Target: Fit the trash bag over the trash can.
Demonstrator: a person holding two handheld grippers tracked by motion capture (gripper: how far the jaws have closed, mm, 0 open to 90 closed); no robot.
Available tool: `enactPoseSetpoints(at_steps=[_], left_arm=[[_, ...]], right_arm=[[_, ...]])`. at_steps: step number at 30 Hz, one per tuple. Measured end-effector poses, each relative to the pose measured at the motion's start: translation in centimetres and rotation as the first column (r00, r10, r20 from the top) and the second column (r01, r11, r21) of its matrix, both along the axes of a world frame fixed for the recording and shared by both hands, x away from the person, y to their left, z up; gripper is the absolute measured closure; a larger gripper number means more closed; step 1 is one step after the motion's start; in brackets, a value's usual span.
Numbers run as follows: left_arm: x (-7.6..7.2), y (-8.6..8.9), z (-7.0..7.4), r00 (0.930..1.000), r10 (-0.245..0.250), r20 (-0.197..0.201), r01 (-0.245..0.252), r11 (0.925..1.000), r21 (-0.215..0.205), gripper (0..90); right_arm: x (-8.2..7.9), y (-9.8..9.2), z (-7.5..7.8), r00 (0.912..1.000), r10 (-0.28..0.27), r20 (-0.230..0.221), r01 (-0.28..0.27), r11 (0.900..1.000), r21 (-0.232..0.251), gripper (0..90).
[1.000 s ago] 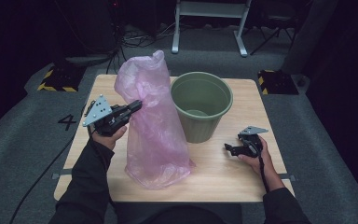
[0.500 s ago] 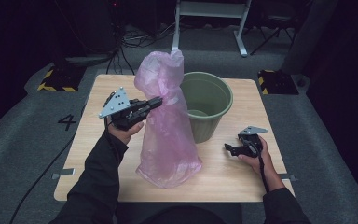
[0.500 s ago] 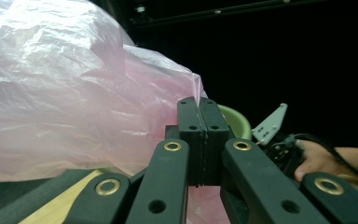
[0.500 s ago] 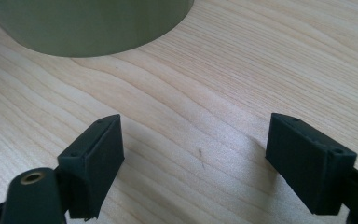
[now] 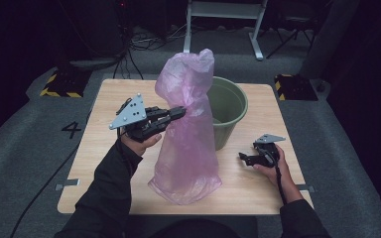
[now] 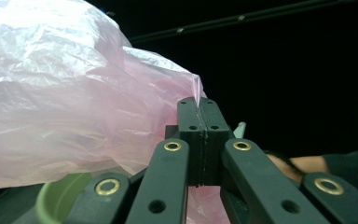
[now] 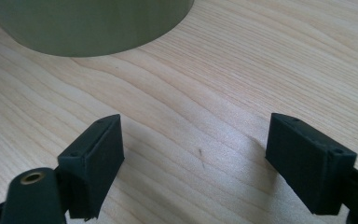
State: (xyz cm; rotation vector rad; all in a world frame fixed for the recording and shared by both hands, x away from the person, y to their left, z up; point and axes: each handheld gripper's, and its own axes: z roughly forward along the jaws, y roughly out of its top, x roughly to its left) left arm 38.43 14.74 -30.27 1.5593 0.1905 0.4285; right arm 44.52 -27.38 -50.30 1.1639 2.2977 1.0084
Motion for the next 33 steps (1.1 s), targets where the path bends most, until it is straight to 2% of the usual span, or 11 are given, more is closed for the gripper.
enactPoseSetpoints(at_steps=[2,4,12,15,17,20,22,24,26,30,33], left_arm=[[0.0,-0.3,0.1,0.9999,0.008,0.008,-0.008,0.9998,0.018,89.6],[0.4,-0.6,0.0,0.9998,0.018,-0.002,-0.018,0.9991,0.037,89.5],[3.8,-1.8,-1.5,0.9938,0.053,-0.098,-0.045,0.9955,0.083,89.5],[5.0,-2.3,-1.9,0.9894,0.06,-0.132,-0.044,0.9918,0.12,89.5],[5.7,-2.7,-2.1,0.9862,0.065,-0.152,-0.042,0.9881,0.148,89.5],[6.4,-3.2,-2.5,0.981,0.083,-0.176,-0.05,0.9816,0.184,89.5],[6.7,-3.5,-2.8,0.9776,0.094,-0.188,-0.053,0.9766,0.208,89.5],[7.0,-3.7,-3.1,0.9741,0.103,-0.201,-0.056,0.9721,0.228,89.5],[7.3,-3.9,-3.3,0.9721,0.112,-0.206,-0.06,0.9677,0.245,89.5],[7.7,-3.9,-3.6,0.9668,0.126,-0.222,-0.065,0.9621,0.265,89.5],[8.0,-4.1,-3.9,0.9627,0.133,-0.236,-0.064,0.9579,0.28,89.5]], right_arm=[[0.0,0.0,0.0,1.0,-0.001,0.0,0.001,1.0,0.001,19.2],[0.0,0.0,0.0,1.0,-0.001,0.0,0.001,1.0,0.001,19.2],[-0.1,-0.1,0.0,1.0,0.008,0.002,-0.008,1.0,0.003,21.8],[-0.1,-0.5,0.3,1.0,0.008,0.003,-0.008,1.0,0.024,24.2],[-0.3,-0.9,1.1,0.9996,-0.001,0.027,0.0,0.999,0.051,25.8],[-1.2,-1.4,3.6,0.9936,-0.015,0.112,0.002,0.994,0.109,29.7],[-1.8,-1.6,5.8,0.9819,-0.009,0.189,-0.02,0.989,0.149,34.1],[-2.5,-1.8,8.1,0.9628,-0.005,0.27,-0.043,0.984,0.172,36.9],[-2.8,-1.8,10.4,0.9445,-0.002,0.329,-0.063,0.98,0.187,42.2],[-2.4,-0.9,14.2,0.9169,0.031,0.398,-0.106,0.98,0.17,44.3],[-1.6,0.1,16.3,0.9018,0.045,0.43,-0.122,0.98,0.155,44.1]])
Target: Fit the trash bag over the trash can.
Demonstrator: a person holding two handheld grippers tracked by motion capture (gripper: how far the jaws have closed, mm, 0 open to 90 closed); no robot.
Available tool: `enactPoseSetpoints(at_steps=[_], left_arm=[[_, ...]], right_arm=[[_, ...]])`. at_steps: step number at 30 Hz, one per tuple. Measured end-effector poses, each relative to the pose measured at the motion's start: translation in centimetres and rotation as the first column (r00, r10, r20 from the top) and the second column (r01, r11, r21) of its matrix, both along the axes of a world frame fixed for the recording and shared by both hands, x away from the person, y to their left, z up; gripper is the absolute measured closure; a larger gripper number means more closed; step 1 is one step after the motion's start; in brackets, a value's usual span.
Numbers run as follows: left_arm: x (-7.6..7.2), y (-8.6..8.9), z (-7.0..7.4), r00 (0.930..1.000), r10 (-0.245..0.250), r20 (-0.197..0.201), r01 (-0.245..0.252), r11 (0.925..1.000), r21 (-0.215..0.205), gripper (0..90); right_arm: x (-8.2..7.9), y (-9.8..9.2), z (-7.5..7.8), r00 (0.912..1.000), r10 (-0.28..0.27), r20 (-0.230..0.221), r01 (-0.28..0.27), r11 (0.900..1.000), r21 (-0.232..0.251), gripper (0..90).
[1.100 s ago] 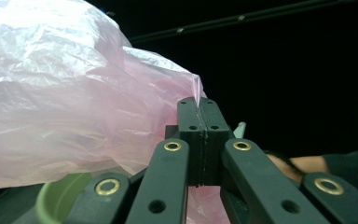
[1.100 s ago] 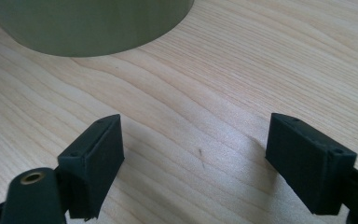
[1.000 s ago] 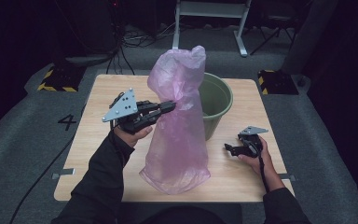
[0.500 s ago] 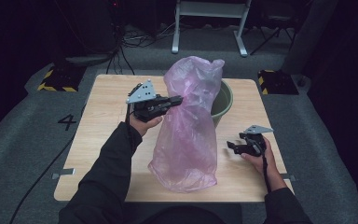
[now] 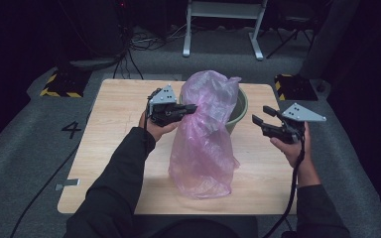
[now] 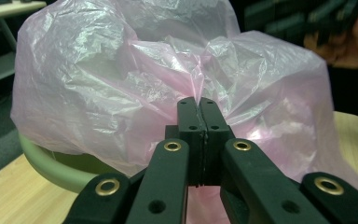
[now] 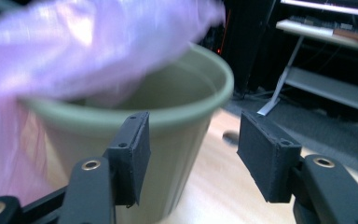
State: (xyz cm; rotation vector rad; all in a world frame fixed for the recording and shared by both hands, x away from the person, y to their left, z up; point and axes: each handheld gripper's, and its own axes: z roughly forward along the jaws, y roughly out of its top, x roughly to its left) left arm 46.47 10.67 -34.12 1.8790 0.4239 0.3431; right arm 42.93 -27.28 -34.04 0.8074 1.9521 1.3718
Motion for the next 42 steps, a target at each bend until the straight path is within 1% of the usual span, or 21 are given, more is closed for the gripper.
enactPoseSetpoints(at_steps=[3,7,9,10,11,12,14,15,17,20,23,27,29,30,32,33,35,36,38,39,42], left_arm=[[0.2,-0.2,-0.1,1.0,0.001,-0.004,0.0,1.0,0.009,89.5],[0.3,-0.4,0.0,1.0,-0.001,-0.002,0.001,0.9998,0.022,89.5],[0.3,-0.4,-0.1,1.0,-0.001,-0.002,0.001,0.9996,0.029,89.5],[0.4,-0.4,-0.1,1.0,-0.001,-0.004,0.001,0.9996,0.029,89.5],[0.4,-0.5,-0.1,1.0,0.001,-0.003,-0.001,0.9995,0.031,89.5],[0.4,-0.5,-0.1,1.0,0.003,-0.002,-0.003,0.9994,0.034,89.5],[0.3,-0.5,-0.1,1.0,0.006,0.002,-0.006,0.9995,0.031,89.5],[0.3,-0.6,-0.1,1.0,0.005,0.002,-0.005,0.9994,0.034,89.5],[0.3,-0.6,-0.2,1.0,0.006,0.005,-0.006,0.9992,0.039,89.5],[0.2,-0.6,-0.2,1.0,0.004,0.003,-0.004,0.9995,0.031,89.4],[0.2,-0.6,-0.3,1.0,0.007,0.004,-0.007,0.9997,0.022,88.6],[0.2,-0.5,-0.4,0.9992,0.039,0.01,-0.04,0.9992,0.011,77.9],[0.1,-0.4,-0.4,0.9963,0.085,0.012,-0.085,0.9964,-0.002,64.0],[0.1,-0.3,-0.4,0.9946,0.104,0.006,-0.104,0.9946,-0.008,57.4],[-0.1,-0.1,-0.4,0.9904,0.138,0.003,-0.138,0.9901,-0.022,43.4],[-0.2,0.1,-0.3,0.9897,0.143,0.003,-0.143,0.9893,-0.028,37.1],[-0.7,0.5,-0.2,0.9879,0.154,0.018,-0.153,0.987,-0.05,31.2],[-0.9,0.9,-0.1,0.9893,0.144,0.024,-0.143,0.9879,-0.062,28.9],[-1.5,1.5,0.2,0.9888,0.144,0.039,-0.141,0.9873,-0.072,28.7],[-1.8,1.7,0.2,0.9893,0.14,0.039,-0.137,0.9878,-0.073,28.6],[-2.8,2.6,0.2,0.9901,0.131,0.05,-0.127,0.989,-0.076,27.1]], right_arm=[[1.3,1.0,1.7,0.9996,0.027,-0.002,-0.027,0.999,0.04,43.9],[2.8,3.1,3.4,0.9988,0.05,-0.001,-0.05,0.998,0.028,40.4],[3.6,4.2,4.1,0.9983,0.056,-0.012,-0.056,0.998,0.006,38.5],[4.0,4.8,4.3,0.9989,0.045,-0.008,-0.046,0.999,-0.006,37.8],[4.3,5.3,4.5,0.9987,0.049,-0.011,-0.049,0.999,-0.003,37.9],[4.7,5.8,4.6,0.9981,0.058,-0.021,-0.058,0.998,-0.002,38.0],[5.4,7.0,4.7,0.9979,0.055,-0.035,-0.056,0.998,-0.034,38.7],[5.8,7.5,4.6,0.9967,0.059,-0.056,-0.062,0.997,-0.05,39.7],[6.7,8.5,4.2,0.9919,0.079,-0.099,-0.087,0.993,-0.076,43.9],[7.9,9.5,3.3,0.9823,0.087,-0.166,-0.112,0.982,-0.153,56.0],[8.4,9.8,2.7,0.9654,0.121,-0.231,-0.164,0.971,-0.175,72.0],[9.1,10.4,1.8,0.9438,0.113,-0.311,-0.195,0.949,-0.247,82.4],[9.3,10.7,1.4,0.9316,0.111,-0.346,-0.212,0.939,-0.271,85.5],[9.3,10.7,1.3,0.9281,0.108,-0.356,-0.218,0.934,-0.283,87.3],[9.4,10.7,1.3,0.9204,0.112,-0.374,-0.227,0.934,-0.278,88.9],[9.5,10.7,1.3,0.9189,0.116,-0.377,-0.23,0.934,-0.274,89.2],[9.6,10.7,1.3,0.9177,0.104,-0.383,-0.223,0.933,-0.281,89.4],[9.5,10.8,1.3,0.9171,0.102,-0.385,-0.224,0.931,-0.288,89.4],[9.6,10.9,1.2,0.9203,0.091,-0.38,-0.217,0.928,-0.302,89.7],[9.6,10.9,1.2,0.9188,0.092,-0.384,-0.218,0.929,-0.3,89.7],[9.8,11.0,1.0,0.9207,0.085,-0.381,-0.211,0.929,-0.303,89.9]])
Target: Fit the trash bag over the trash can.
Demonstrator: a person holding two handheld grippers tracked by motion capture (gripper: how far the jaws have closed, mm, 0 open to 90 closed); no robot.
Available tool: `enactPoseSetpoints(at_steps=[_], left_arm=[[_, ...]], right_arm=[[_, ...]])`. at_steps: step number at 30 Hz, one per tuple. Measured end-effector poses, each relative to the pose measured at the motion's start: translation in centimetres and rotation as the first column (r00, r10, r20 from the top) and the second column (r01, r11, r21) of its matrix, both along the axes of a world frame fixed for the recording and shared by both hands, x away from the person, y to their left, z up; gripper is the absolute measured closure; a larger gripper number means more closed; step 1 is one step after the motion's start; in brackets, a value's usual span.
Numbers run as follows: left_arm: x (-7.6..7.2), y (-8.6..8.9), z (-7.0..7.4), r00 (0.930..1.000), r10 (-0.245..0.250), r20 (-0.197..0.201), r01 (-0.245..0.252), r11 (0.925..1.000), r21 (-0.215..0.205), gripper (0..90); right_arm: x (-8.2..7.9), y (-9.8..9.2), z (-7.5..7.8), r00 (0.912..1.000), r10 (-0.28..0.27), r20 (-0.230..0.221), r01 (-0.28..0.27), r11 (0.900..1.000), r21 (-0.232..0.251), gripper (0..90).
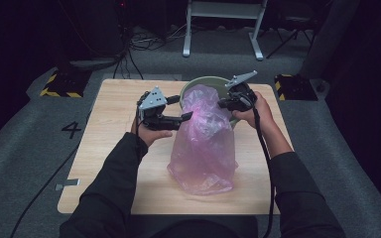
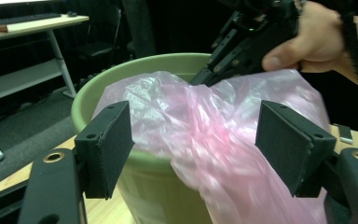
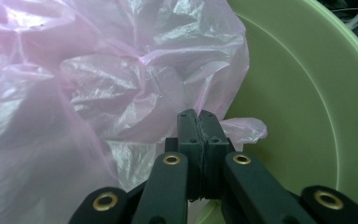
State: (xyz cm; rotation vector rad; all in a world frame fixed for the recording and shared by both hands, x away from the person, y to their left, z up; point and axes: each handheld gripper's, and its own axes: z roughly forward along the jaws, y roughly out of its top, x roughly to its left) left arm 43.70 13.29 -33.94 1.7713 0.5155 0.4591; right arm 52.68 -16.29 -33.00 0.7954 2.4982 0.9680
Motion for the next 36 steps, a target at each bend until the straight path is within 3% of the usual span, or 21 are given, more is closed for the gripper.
enactPoseSetpoints(at_steps=[5,10,13,17,20,21,24,27,30,33,36], left_arm=[[-1.6,1.2,-1.5,0.9988,-0.042,-0.025,0.042,0.9989,0.018,22.1],[-2.3,1.0,-3.9,0.9901,-0.086,-0.111,0.09,0.9956,0.028,18.0],[-2.4,0.4,-5.0,0.9866,-0.091,-0.136,0.098,0.9939,0.05,17.6],[-1.7,-0.3,-6.5,0.9812,-0.061,-0.183,0.076,0.9942,0.077,22.5],[-1.1,-0.3,-7.4,0.974,-0.072,-0.215,0.088,0.9941,0.064,31.8],[-0.9,-0.3,-7.6,0.9709,-0.091,-0.221,0.107,0.9925,0.059,39.8],[-0.9,-0.3,-7.9,0.9689,-0.124,-0.214,0.14,0.9881,0.062,58.4],[-1.4,-0.4,-7.5,0.9772,-0.131,-0.167,0.145,0.9867,0.074,73.8],[-2.2,-0.2,-6.7,0.9846,-0.142,-0.103,0.149,0.9867,0.066,83.2],[-2.9,-0.1,-5.7,0.9873,-0.149,-0.056,0.153,0.9859,0.068,88.5],[-3.3,0.0,-4.8,0.989,-0.146,-0.024,0.147,0.9871,0.062,89.2]], right_arm=[[0.0,0.1,-0.1,1.0,0.003,0.002,-0.003,1.0,0.003,89.9],[0.0,0.0,-0.1,1.0,0.0,0.001,0.0,1.0,0.011,89.8],[0.0,-0.2,0.0,1.0,0.0,0.006,0.0,1.0,0.022,89.7],[-0.1,-0.2,0.0,0.9999,0.007,0.013,-0.008,1.0,0.023,89.7],[-0.1,-0.2,-0.1,0.9999,0.008,0.014,-0.009,1.0,0.026,89.6],[-0.1,-0.1,-0.1,0.9998,0.009,0.015,-0.009,1.0,0.028,89.6],[-0.1,-0.1,-0.1,0.9998,0.006,0.018,-0.007,1.0,0.03,89.5],[-0.1,-0.2,-0.1,0.9997,0.007,0.022,-0.008,0.999,0.033,88.3],[-0.1,-0.3,-0.1,0.9995,-0.002,0.031,0.001,0.999,0.047,82.6],[-0.2,-0.5,-0.1,0.9993,-0.007,0.037,0.004,0.998,0.067,80.0],[-0.4,-0.8,0.2,0.9979,-0.022,0.061,0.017,0.997,0.075,67.0]])
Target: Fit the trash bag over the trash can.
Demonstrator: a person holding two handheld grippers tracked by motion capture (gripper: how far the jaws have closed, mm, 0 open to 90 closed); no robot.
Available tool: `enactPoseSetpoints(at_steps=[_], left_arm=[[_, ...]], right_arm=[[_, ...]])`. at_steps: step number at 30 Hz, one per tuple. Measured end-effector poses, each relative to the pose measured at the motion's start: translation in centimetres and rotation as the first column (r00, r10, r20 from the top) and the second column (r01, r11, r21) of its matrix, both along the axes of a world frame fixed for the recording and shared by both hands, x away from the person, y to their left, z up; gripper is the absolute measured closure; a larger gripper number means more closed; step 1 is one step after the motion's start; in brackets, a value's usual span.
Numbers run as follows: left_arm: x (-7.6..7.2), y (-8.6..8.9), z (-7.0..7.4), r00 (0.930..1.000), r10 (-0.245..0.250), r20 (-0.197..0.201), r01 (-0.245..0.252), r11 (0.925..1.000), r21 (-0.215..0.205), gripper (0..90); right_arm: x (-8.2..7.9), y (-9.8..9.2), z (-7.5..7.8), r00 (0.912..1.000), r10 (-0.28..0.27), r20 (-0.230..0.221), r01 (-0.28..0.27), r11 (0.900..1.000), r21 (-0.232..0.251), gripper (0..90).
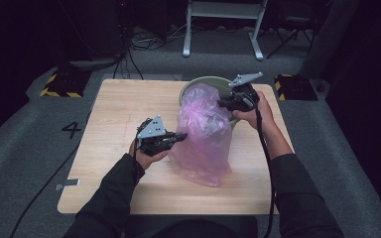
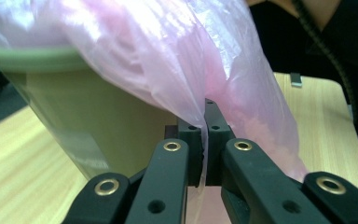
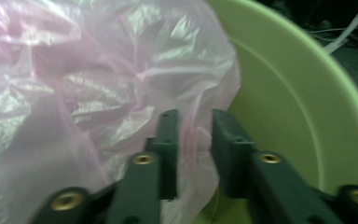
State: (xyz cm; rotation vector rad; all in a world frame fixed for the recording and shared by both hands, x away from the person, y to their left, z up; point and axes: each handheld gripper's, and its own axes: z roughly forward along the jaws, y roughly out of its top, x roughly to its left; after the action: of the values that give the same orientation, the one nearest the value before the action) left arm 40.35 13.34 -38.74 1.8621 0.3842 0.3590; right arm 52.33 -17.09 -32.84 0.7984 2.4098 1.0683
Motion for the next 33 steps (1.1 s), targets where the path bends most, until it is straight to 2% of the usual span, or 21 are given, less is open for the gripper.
enactPoseSetpoints(at_steps=[2,4,6,8,10,14,18,20,23,25,29,31,32,33], left_arm=[[-0.2,0.1,0.6,0.9999,0.004,0.012,-0.004,0.9999,-0.013,89.4],[-0.2,0.2,1.2,0.9999,0.009,0.009,-0.008,0.9996,-0.027,89.4],[-0.3,0.2,1.7,0.9996,0.023,0.019,-0.022,0.9995,-0.023,89.4],[-0.1,0.3,2.2,0.9997,0.025,0.008,-0.024,0.9991,-0.034,89.4],[0.0,0.2,2.6,0.9992,0.038,0.011,-0.037,0.999,-0.026,89.4],[0.4,-0.1,3.4,0.9985,0.054,0.006,-0.054,0.9984,-0.013,89.4],[0.7,-0.6,4.0,0.998,0.063,0.009,-0.063,0.998,0.011,89.3],[0.9,-0.8,4.1,0.9976,0.069,0.005,-0.07,0.9973,0.024,89.3],[1.1,-1.1,4.1,0.997,0.078,-0.004,-0.078,0.9963,0.036,89.2],[1.3,-1.3,4.2,0.9966,0.082,-0.007,-0.082,0.9958,0.041,89.0],[1.6,-1.5,4.4,0.9959,0.09,-0.01,-0.089,0.995,0.044,88.8],[1.8,-1.6,4.5,0.9959,0.09,-0.01,-0.09,0.995,0.043,88.8],[1.8,-1.7,4.6,0.9962,0.087,-0.01,-0.086,0.9954,0.041,88.8],[1.9,-1.8,4.7,0.9959,0.09,-0.008,-0.09,0.9949,0.046,88.8]], right_arm=[[-0.1,-0.2,0.2,0.9998,-0.016,0.016,0.016,1.0,0.01,56.4],[-0.3,-0.5,0.6,0.9987,-0.038,0.034,0.038,0.999,0.027,50.3],[-0.6,-0.8,1.1,0.9977,-0.045,0.051,0.042,0.997,0.057,44.0],[-1.1,-1.2,1.5,0.9963,-0.052,0.069,0.047,0.996,0.072,42.0],[-1.6,-1.5,2.0,0.9955,-0.047,0.083,0.04,0.995,0.089,41.6],[-2.8,-1.7,2.8,0.9949,0.005,0.101,-0.018,0.991,0.13,39.9],[-4.3,-1.7,3.4,0.9901,0.07,0.122,-0.09,0.982,0.168,36.7],[-5.1,-1.8,3.6,0.9822,0.119,0.146,-0.145,0.972,0.183,33.5],[-6.1,-1.9,3.6,0.9683,0.194,0.158,-0.226,0.949,0.221,29.7],[-6.7,-1.8,3.5,0.9598,0.233,0.157,-0.263,0.94,0.217,27.0],[-7.2,-1.2,2.9,0.953,0.268,0.141,-0.292,0.936,0.195,24.3],[-7.2,-0.9,2.6,0.9474,0.295,0.125,-0.315,0.929,0.196,24.7],[-7.2,-0.8,2.5,0.9456,0.303,0.119,-0.321,0.928,0.19,26.5],[-7.2,-0.6,2.3,0.9472,0.296,0.124,-0.314,0.934,0.171,29.2]])
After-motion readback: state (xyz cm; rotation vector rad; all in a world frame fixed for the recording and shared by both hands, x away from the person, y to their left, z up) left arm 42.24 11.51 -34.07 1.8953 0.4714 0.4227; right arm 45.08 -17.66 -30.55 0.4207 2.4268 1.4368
